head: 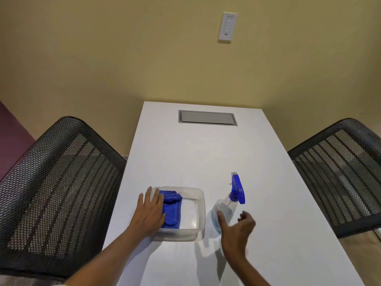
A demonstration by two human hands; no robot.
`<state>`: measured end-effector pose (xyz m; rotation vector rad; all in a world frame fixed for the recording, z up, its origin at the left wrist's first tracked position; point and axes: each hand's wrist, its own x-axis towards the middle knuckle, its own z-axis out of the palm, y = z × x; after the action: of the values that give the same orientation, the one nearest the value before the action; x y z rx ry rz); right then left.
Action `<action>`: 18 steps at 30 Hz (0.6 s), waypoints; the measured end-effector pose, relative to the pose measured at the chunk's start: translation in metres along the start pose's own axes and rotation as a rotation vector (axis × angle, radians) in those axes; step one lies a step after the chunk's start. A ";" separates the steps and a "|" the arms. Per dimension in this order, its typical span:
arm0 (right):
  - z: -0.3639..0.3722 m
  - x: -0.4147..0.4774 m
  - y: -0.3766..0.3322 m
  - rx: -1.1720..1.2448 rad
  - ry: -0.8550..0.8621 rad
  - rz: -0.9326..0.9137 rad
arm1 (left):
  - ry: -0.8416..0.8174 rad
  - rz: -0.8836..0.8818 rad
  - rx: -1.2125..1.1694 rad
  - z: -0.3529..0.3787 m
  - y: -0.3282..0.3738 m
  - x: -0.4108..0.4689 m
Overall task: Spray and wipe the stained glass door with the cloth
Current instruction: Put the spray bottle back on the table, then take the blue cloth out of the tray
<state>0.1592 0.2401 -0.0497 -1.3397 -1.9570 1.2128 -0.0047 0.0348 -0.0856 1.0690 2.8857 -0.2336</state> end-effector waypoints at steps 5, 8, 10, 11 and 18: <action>0.032 -0.049 0.012 -0.062 -0.201 -0.046 | -0.018 -0.041 -0.029 0.002 -0.006 0.000; 0.053 -0.062 0.002 -0.200 -0.332 -0.204 | -0.014 -0.059 -0.033 0.008 -0.010 0.001; 0.069 -0.063 -0.005 -0.299 -0.387 -0.308 | -0.011 -0.064 -0.051 0.010 -0.011 0.000; 0.077 -0.061 -0.007 -0.342 -0.416 -0.339 | -0.004 -0.067 -0.063 0.011 -0.012 0.000; 0.127 -0.034 -0.026 -0.480 -0.598 -0.121 | -0.083 -0.149 -0.073 0.019 -0.013 0.001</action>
<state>0.0623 0.1547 -0.0870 -1.1125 -2.8504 1.2266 -0.0142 0.0227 -0.1028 0.8140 2.8765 -0.1741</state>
